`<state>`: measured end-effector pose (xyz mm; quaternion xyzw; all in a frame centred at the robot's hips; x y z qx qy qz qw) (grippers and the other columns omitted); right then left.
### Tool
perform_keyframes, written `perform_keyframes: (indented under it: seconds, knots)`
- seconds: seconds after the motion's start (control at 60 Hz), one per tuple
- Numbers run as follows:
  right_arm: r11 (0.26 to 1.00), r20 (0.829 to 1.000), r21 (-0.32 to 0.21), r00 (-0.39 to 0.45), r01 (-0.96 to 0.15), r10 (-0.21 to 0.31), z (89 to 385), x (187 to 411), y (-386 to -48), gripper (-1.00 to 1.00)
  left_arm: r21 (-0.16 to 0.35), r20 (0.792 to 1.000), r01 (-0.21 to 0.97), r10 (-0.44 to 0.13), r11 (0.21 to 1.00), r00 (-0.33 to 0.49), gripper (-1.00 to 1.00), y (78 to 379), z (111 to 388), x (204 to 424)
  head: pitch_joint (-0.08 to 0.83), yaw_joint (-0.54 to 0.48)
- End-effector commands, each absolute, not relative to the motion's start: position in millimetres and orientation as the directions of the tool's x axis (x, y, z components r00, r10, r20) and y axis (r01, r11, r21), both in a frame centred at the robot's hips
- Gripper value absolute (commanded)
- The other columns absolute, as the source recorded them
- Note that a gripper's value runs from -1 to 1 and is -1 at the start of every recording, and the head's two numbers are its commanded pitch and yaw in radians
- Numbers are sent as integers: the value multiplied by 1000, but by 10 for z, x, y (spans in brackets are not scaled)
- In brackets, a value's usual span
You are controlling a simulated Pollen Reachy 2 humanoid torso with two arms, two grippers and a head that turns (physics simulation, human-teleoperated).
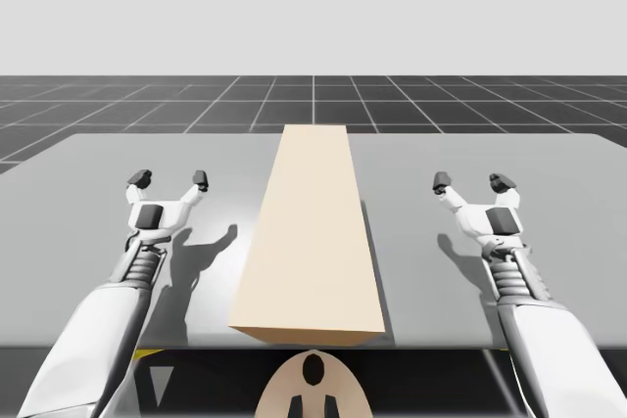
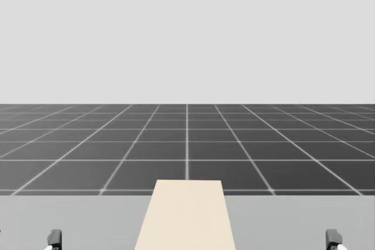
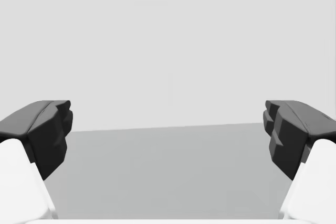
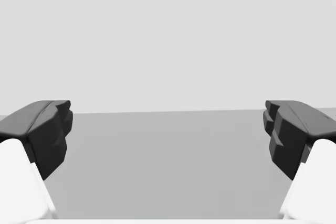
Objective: Retrieve the object from inside the box.
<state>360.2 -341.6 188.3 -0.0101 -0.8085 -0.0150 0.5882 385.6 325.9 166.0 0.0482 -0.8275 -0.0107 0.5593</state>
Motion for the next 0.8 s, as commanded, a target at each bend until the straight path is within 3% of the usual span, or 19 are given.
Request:
perform_keyframes:
  seconds: [0.017, 0.117, 0.267, 0.333, 0.383, 0.433, 0.483, 0.633, 0.8]
  knots:
    - [999, 956, 5, -295, 46, 9, 1878, 3584, -3410, -1000, 74, 926, -67, -93, 995, -365, -1000, 3255, 1656, 3863, -5, -2]
    - [1000, 958, 5, -287, 27, 3, 1877, 3588, -3402, -1000, 76, 931, -66, -94, 995, -353, -1000, 3250, 1647, 3869, -5, -2]
    - [1000, 968, -12, -249, -18, 7, 1810, 3631, -3375, -1000, 94, 958, -35, -100, 995, -268, -1000, 3223, 1562, 3921, -2, -2]
    - [996, 976, -6, -219, -87, -13, 1769, 3634, -3318, -1000, 112, 963, 1, -108, 994, -245, -1000, 3170, 1528, 3922, 0, -1]
    - [992, 976, -35, -220, -118, 9, 1734, 3632, -3260, -1000, 130, 966, 32, -119, 991, -231, -1000, 3121, 1504, 3912, 1, -2]
    - [985, 979, -16, -202, -172, -20, 1711, 3624, -3194, -1000, 140, 969, 74, -121, 987, -214, -1000, 3062, 1474, 3899, 3, -1]
    - [972, 980, -40, -198, -233, -7, 1680, 3608, -3126, -1000, 160, 970, 112, -135, 981, -201, -1000, 2990, 1443, 3878, 4, -2]
    - [921, 977, -15, -200, -389, -68, 1680, 3520, -2945, -1000, 203, 967, 248, -153, 947, -206, -1000, 2788, 1405, 3773, 9, -1]
    - [825, 966, -101, -254, -555, -52, 1708, 3348, -2704, -1000, 207, 963, 425, -106, 881, -249, -1000, 2554, 1452, 3568, 14, -2]
